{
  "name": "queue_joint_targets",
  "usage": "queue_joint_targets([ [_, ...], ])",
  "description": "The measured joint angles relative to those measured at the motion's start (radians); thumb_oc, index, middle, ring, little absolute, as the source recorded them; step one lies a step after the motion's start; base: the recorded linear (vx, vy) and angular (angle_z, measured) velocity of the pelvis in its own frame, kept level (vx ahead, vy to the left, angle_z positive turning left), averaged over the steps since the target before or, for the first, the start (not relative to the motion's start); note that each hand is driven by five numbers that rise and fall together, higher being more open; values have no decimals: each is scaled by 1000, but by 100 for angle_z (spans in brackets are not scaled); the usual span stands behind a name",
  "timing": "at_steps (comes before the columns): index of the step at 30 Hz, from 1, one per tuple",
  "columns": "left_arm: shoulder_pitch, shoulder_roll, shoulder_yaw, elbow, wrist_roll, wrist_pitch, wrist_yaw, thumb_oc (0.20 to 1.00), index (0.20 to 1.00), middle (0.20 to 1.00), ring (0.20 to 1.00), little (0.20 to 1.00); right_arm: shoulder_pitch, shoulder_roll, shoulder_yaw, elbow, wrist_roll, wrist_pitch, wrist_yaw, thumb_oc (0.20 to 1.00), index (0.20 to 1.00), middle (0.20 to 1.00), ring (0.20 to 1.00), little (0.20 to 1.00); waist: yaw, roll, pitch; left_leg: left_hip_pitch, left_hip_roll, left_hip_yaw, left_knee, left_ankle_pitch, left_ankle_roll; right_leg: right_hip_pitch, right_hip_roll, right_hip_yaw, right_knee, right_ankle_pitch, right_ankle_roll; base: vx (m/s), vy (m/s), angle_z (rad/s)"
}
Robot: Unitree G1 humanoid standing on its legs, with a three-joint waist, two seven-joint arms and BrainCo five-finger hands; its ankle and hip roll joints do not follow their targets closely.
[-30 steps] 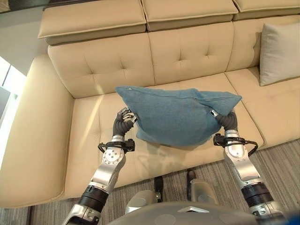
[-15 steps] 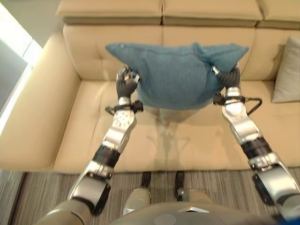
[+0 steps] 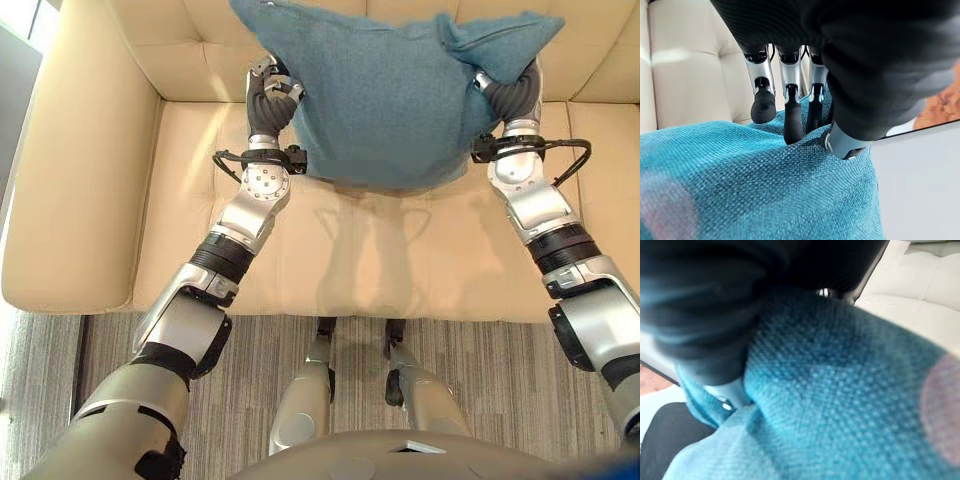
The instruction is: Pick up all the scattered cushions and arrange them neatly on the sofa.
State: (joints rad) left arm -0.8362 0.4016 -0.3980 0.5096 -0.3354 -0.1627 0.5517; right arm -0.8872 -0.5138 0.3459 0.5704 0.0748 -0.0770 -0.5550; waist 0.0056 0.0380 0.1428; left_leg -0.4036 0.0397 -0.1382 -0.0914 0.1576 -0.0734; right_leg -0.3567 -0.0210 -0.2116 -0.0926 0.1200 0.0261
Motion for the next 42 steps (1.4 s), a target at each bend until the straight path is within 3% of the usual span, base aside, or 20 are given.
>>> queue_joint_targets([
  [8, -1, 15, 6, 0, -5, -6, 0, 200, 200, 200, 200, 200, -20, -5, 21, 0, 2, 0, 0, 200, 200, 200, 200, 200, -8, -17, 10, -8, 1, 11, 0, 0, 0, -4, 1, 4, 0, -13, 17, 1, -5, 2],
  [20, -10, 16, -13, -37, 4, -42, -8, 200, 200, 200, 200, 200, -48, -26, 28, 70, -1, -29, 1, 200, 200, 200, 200, 200, -17, -18, 8, -90, 1, 12, 6, 3, 3, -81, 3, 4, 0, -10, 13, -9, -7, 2],
  [21, -19, 16, -15, -37, 5, -42, -8, 950, 950, 950, 950, 950, -68, -41, 45, 89, -1, -28, 3, 432, 432, 432, 432, 432, -14, -18, 8, -91, 1, 12, 6, 3, 3, -82, 3, 4, 0, -10, 13, 0, 0, 0],
  [22, -31, 18, -21, -35, 5, -42, -9, 1000, 1000, 1000, 1000, 1000, -93, -54, 63, 109, -2, -28, 4, 944, 944, 944, 944, 944, -14, -18, 8, -92, 1, 12, 6, 3, 3, -82, 3, 3, 0, -10, 13, 0, 0, 0],
  [23, -50, 22, -44, -23, 5, -42, -10, 1000, 1000, 1000, 1000, 1000, -134, -62, 85, 161, -2, -26, 9, 944, 944, 944, 944, 944, -14, -18, 7, -94, 1, 12, 8, 3, 3, -84, 2, 3, 0, -10, 13, 0, 0, 0],
  [24, -61, 22, -54, -16, 5, -41, -17, 1000, 1000, 1000, 1000, 1000, -151, -69, 96, 170, -2, -20, 13, 1000, 1000, 1000, 1000, 1000, -13, -18, 7, -97, 0, 12, 8, 3, 3, -86, 2, 3, 0, -10, 13, 0, 0, 0],
  [26, -100, 31, -70, 30, 5, -41, -33, 1000, 1000, 1000, 1000, 1000, -189, -91, 121, 218, -2, -16, 27, 1000, 1000, 1000, 1000, 1000, -12, -18, 7, -102, 0, 12, 9, 4, 1, -91, 1, 3, 0, -10, 13, -6, -1, 2],
  [28, -271, 140, -150, 206, 6, -37, -55, 1000, 1000, 1000, 1000, 1000, -286, -182, 200, 280, -6, -1, 46, 1000, 1000, 1000, 1000, 1000, -16, -18, 7, -105, -1, 11, 9, 8, -5, -93, 1, 2, 0, -9, 11, 0, 0, 0],
  [30, -361, 219, -145, 248, 7, -42, -72, 1000, 1000, 1000, 1000, 1000, -321, -226, 241, 302, -14, 0, 55, 1000, 1000, 1000, 1000, 1000, -17, -18, 6, -104, -1, 12, 11, 8, -5, -91, 0, 3, 1, -8, 11, 0, 0, 0],
  [31, -430, 278, -153, 358, 6, -39, -88, 1000, 1000, 1000, 1000, 1000, -366, -270, 294, 356, -18, 5, 73, 1000, 1000, 1000, 1000, 1000, -18, -18, 6, -103, -1, 16, 12, 8, -5, -90, -1, 3, 1, -7, 10, 0, 0, 0],
  [32, -446, 373, -140, 424, 5, -35, -90, 1000, 1000, 1000, 1000, 1000, -386, -369, 301, 372, -19, 15, 78, 1000, 1000, 1000, 1000, 1000, -19, -19, 6, -95, -2, 19, 13, 8, -5, -81, -2, 3, 1, -6, 9, 34, 28, 6],
  [33, -416, 433, -115, 449, 4, -18, -89, 1000, 1000, 1000, 1000, 1000, -390, -465, 300, 401, -18, 33, 78, 1000, 1000, 1000, 1000, 1000, -22, -22, 6, -63, -2, 20, 13, 8, -5, -47, -2, 4, 2, -6, 9, 40, 28, 7],
  [35, -280, 459, -53, 307, 4, -11, -88, 1000, 1000, 1000, 1000, 1000, -270, -473, 148, 343, 3, 40, 69, 1000, 1000, 1000, 1000, 1000, -37, -58, -21, -7, -1, 29, 7, 8, -5, 6, -2, 7, 2, -12, 17, 110, 22, 5],
  [37, 103, 463, 121, -191, 15, -23, -99, 1000, 1000, 1000, 1000, 1000, 148, -424, -137, -2, 13, 28, 72, 1000, 1000, 1000, 1000, 1000, -51, -92, -49, 26, -7, 53, 2, 8, -4, 41, -7, 11, 2, -31, 36, 129, 8, 10],
  [38, 332, 393, 195, -372, 37, -50, -110, 1000, 1000, 1000, 1000, 1000, 350, -355, -237, -113, 9, 29, 70, 1000, 1000, 1000, 1000, 1000, -51, -96, -52, 66, -15, 63, 0, 7, -5, 81, -14, 14, 2, -39, 35, 144, 6, -2],
  [40, 482, 302, 198, -370, 46, -30, -123, 1000, 1000, 1000, 1000, 1000, 468, -261, -249, -110, 3, 52, 85, 1000, 1000, 1000, 1000, 1000, -38, -94, -56, 110, -23, 78, 0, 0, -14, 120, -21, 38, 2, -59, 48, 136, 1, -12],
  [41, 604, 252, 265, -452, 56, -33, -143, 1000, 1000, 1000, 1000, 1000, 589, -198, -326, -240, -31, 36, 94, 1000, 1000, 1000, 1000, 1000, -42, -74, -68, 113, -18, 77, -1, -34, -24, 125, -16, 36, 2, -74, 43, 84, 8, -2],
  [42, 712, 193, 304, -484, 75, -40, -156, 1000, 1000, 1000, 1000, 1000, 703, -140, -358, -281, -58, 25, 101, 1000, 1000, 1000, 1000, 1000, -43, -71, -70, 129, -12, 79, -1, -32, -17, 139, -13, 40, 2, -72, 40, 86, 9, -2],
])
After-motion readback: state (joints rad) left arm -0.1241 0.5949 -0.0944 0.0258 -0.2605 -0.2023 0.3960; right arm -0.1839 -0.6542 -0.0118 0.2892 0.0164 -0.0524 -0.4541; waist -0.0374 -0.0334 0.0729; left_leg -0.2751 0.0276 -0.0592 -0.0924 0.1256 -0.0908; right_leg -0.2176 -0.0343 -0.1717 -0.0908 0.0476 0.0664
